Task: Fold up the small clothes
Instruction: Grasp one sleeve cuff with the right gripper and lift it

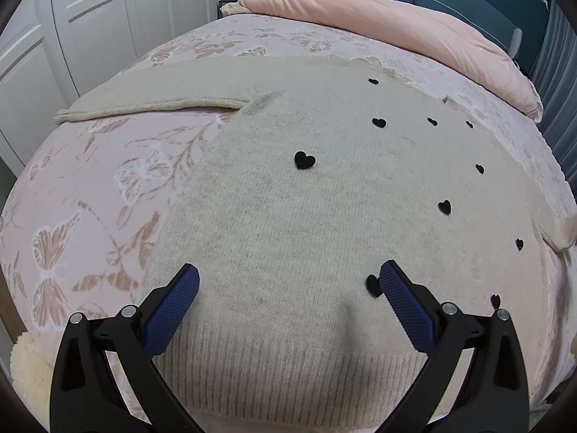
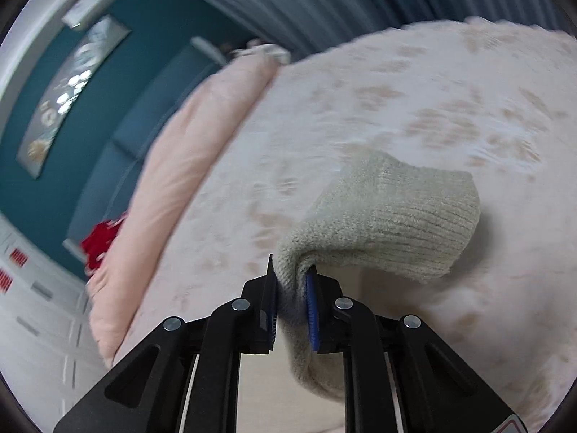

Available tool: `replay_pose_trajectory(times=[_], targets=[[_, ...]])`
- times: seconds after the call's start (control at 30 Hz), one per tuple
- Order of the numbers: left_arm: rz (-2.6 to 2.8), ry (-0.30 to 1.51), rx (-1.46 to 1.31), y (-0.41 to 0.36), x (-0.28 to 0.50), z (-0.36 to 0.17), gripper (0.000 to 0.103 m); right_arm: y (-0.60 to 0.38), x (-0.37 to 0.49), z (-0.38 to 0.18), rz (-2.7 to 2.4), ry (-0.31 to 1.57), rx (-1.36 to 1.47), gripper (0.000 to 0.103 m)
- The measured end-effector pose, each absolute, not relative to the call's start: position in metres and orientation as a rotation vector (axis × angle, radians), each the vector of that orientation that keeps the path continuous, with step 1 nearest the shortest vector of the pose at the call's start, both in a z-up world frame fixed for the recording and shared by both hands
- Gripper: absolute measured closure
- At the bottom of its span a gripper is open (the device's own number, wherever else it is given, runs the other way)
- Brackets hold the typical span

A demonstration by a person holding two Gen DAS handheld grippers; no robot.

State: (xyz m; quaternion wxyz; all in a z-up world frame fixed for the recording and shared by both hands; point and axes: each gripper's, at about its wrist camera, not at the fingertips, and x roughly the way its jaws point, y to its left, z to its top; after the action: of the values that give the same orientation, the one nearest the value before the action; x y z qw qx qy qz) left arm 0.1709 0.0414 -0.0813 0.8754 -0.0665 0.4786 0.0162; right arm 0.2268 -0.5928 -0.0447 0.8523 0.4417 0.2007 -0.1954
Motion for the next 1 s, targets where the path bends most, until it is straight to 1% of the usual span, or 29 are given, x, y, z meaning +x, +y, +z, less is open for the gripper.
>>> replay_pose_trajectory(times=[0.1,0.17,0.2,0.27,0.33,0.4,0.43,0.5,0.53,0.57,0.73,0.77,0.83,0.87,0.9,0.93,0.97,1.0], targets=[[0.019,0.974,-0.190,0.047,0.178,-0.073,0.005,-0.499,0.275,0.021,-0.083,0.394,0.775,0.089],[0.009,0.954,-0.222,0.050,0.184,-0.066,0.005,-0.423,0.302,0.047,0.127,0.414,0.678,0.088],[0.007,0.942,-0.239,0.052,0.188,-0.062,0.005,-0.387,0.314,0.051,0.213,0.444,0.648,0.087],[-0.004,0.924,-0.275,0.056,0.197,-0.055,0.005,-0.315,0.336,0.039,0.343,0.537,0.590,0.080],[-0.031,0.923,-0.325,0.059,0.209,-0.050,0.005,-0.255,0.353,0.007,0.400,0.665,0.522,0.072],[-0.074,0.933,-0.380,0.061,0.225,-0.048,0.005,-0.223,0.355,-0.026,0.401,0.761,0.501,0.072],[-0.095,0.939,-0.406,0.061,0.234,-0.048,0.005,-0.218,0.349,-0.039,0.398,0.784,0.516,0.072],[-0.128,0.953,-0.475,0.064,0.258,-0.052,0.005,-0.223,0.327,-0.057,0.361,0.798,0.572,0.066],[-0.145,0.964,-0.517,0.064,0.271,-0.055,0.005,-0.236,0.313,-0.065,0.333,0.797,0.600,0.056],[-0.154,0.983,-0.560,0.063,0.285,-0.061,0.005,-0.250,0.302,-0.073,0.290,0.793,0.635,0.049],[-0.150,1.086,-0.684,0.040,0.359,-0.104,0.005,-0.336,0.259,-0.108,0.058,0.788,0.789,0.048],[-0.143,1.114,-0.716,0.036,0.370,-0.117,0.005,-0.353,0.256,-0.114,0.019,0.787,0.830,0.046],[-0.081,1.146,-0.763,0.033,0.378,-0.134,0.006,-0.379,0.254,-0.126,-0.037,0.793,0.907,0.047],[-0.054,1.124,-0.768,0.031,0.379,-0.133,0.009,-0.387,0.255,-0.131,-0.047,0.789,0.934,0.047],[-0.045,1.108,-0.753,0.029,0.380,-0.130,0.016,-0.391,0.258,-0.134,-0.050,0.779,0.946,0.048],[-0.068,1.094,-0.735,0.025,0.383,-0.125,0.048,-0.394,0.263,-0.134,-0.066,0.770,0.941,0.048],[-0.098,1.096,-0.704,0.020,0.389,-0.121,0.085,-0.393,0.268,-0.133,-0.081,0.760,0.932,0.052],[-0.150,1.093,-0.700,0.016,0.395,-0.116,0.097,-0.393,0.275,-0.130,-0.081,0.745,0.928,0.062]])
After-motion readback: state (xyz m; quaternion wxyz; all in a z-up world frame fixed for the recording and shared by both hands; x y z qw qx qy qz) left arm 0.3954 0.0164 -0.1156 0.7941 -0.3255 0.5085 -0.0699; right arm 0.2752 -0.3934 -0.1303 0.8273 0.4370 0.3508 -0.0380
